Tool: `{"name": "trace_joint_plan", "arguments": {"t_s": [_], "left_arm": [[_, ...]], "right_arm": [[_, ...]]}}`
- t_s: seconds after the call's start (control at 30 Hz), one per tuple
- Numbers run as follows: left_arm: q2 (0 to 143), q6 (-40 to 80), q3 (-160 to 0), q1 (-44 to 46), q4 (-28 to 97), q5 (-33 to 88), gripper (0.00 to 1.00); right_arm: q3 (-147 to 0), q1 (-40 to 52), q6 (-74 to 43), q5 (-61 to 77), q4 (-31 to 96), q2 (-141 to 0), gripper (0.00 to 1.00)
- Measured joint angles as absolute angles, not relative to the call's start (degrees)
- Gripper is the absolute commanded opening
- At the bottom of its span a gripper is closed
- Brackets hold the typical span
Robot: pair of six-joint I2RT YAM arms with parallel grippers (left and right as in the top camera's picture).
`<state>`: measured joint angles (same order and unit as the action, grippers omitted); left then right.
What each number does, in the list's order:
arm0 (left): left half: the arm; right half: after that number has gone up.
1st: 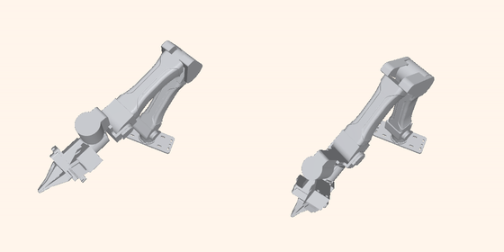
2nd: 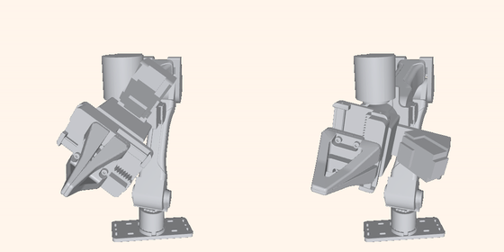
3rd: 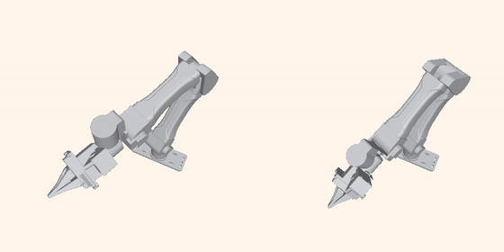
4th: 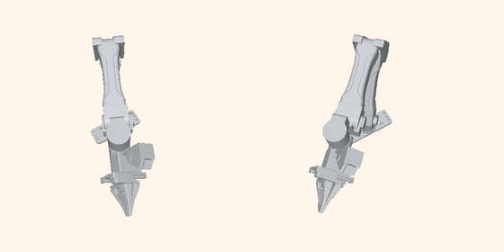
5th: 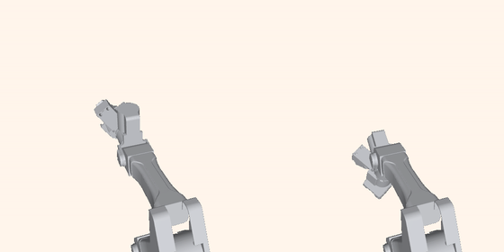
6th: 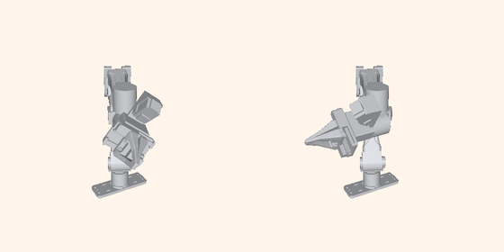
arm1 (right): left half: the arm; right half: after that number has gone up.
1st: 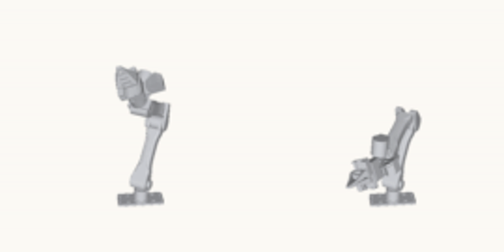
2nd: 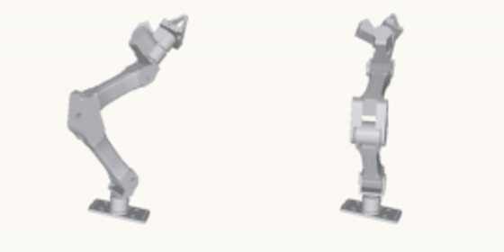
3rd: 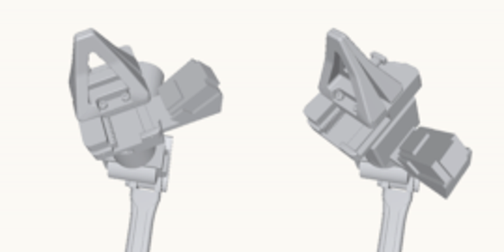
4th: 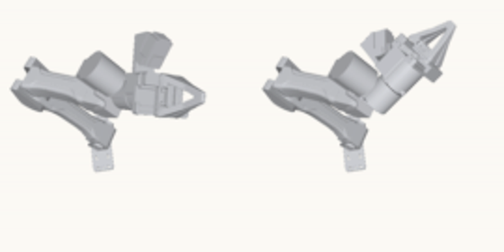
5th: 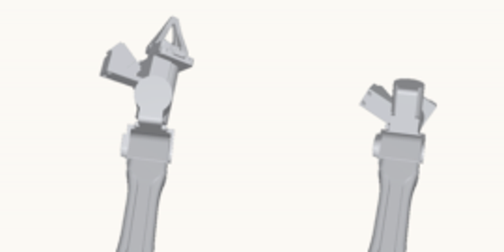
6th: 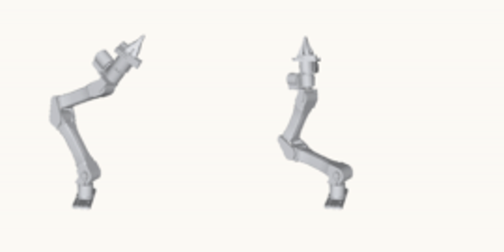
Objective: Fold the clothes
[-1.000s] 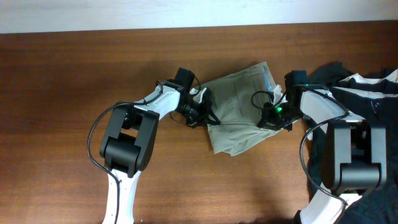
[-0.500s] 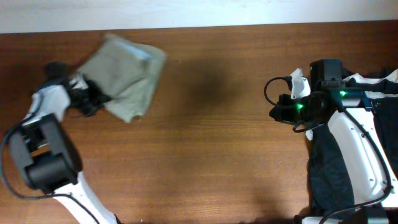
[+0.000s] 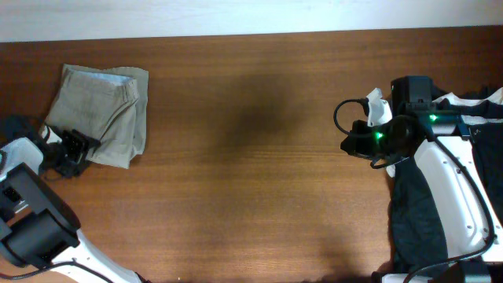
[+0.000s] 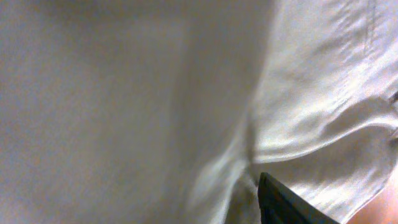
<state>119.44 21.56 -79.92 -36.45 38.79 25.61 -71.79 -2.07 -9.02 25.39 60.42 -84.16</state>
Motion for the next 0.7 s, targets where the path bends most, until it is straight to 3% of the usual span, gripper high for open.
{"name": "trace_joint_plan", "arguments": {"t_s": [0.2, 0.27, 0.3, 0.4, 0.43, 0.5, 0.53, 0.57, 0.6, 0.7], "left_arm": [[110.72, 17.91, -78.52, -42.46, 50.85, 20.97, 0.67], [99.22, 14.63, -78.46, -42.7, 52.56, 20.73, 0.76], [91.68, 11.68, -78.63, -41.19, 52.84, 21.45, 0.83], [79.42, 3.11, -80.9, -32.05, 54.33, 23.75, 0.85], [76.71, -0.05, -82.7, -26.5, 56.29, 24.18, 0.87], [73.14, -5.26, -86.76, -16.32, 61.45, 22.61, 0.99], [71.88, -6.83, -88.53, -12.34, 63.61, 20.97, 0.99], [70.72, -7.7, -89.91, -8.6, 65.69, 19.59, 0.99], [68.07, -9.28, -91.5, -3.81, 68.31, 17.72, 0.99], [62.63, -9.43, -92.16, 1.43, 76.49, 14.09, 0.99]], "right_arm": [[-71.79, -2.07, -9.02, 25.41, 61.12, -84.16, 0.05], [-71.79, -2.07, -8.99, 25.41, 60.64, -84.05, 0.07], [-72.03, -2.07, -8.88, 25.39, 60.47, -83.59, 0.09], [-75.53, -2.07, -8.78, 25.41, 61.32, -80.31, 0.18], [-77.69, -2.07, -8.67, 25.39, 61.78, -77.38, 0.29], [-81.19, -2.07, -8.69, 25.43, 63.44, -71.16, 0.41], [-82.48, -2.07, -8.58, 25.41, 63.77, -67.59, 0.44], [-83.61, -2.07, -8.36, 25.63, 64.47, -62.26, 0.63], [-83.81, -2.07, -8.36, 25.87, 65.43, -59.18, 0.99], [-83.96, -2.07, -8.25, 26.24, 69.32, -51.31, 0.99]]}}
